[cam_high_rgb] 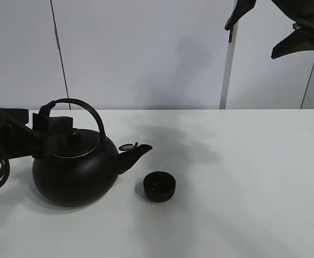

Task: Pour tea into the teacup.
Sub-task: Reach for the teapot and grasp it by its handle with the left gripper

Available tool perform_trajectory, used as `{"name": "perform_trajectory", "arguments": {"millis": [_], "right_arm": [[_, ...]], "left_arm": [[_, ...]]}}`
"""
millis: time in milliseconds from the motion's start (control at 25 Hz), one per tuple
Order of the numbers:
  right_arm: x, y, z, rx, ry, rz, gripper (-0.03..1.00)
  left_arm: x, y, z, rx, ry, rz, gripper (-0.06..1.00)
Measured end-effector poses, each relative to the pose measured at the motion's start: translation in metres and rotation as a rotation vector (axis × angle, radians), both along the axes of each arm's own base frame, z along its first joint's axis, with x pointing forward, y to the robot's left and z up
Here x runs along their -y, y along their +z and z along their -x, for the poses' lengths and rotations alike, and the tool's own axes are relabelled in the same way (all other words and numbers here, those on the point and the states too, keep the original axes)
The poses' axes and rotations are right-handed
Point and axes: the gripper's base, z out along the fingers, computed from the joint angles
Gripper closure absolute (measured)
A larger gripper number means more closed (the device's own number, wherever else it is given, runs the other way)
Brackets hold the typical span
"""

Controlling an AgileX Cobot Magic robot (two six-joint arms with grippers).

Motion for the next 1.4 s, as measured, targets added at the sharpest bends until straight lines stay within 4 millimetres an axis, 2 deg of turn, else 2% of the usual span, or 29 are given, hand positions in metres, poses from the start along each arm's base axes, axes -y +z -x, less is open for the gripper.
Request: {"name": "perform_trajectory", "arguments": {"millis": [480,840,1400], "right_arm": [[0.000,0.000,0.000,0.000,0.000,0.000,0.36],[0.000,0.000,0.000,0.000,0.000,0.000,0.36],[0.000,0.000,0.000,0.000,0.000,0.000,0.36]], "left_arm": [[0.001,-0.003,-0.006,-0.005,0.021,0.001,0.35],[-0.008,-0.002,-0.013,0.006,0.054,0.003,0.35],[-0.004,-0.010,-0.033,0.009,0.042,0.000,0.35]]}}
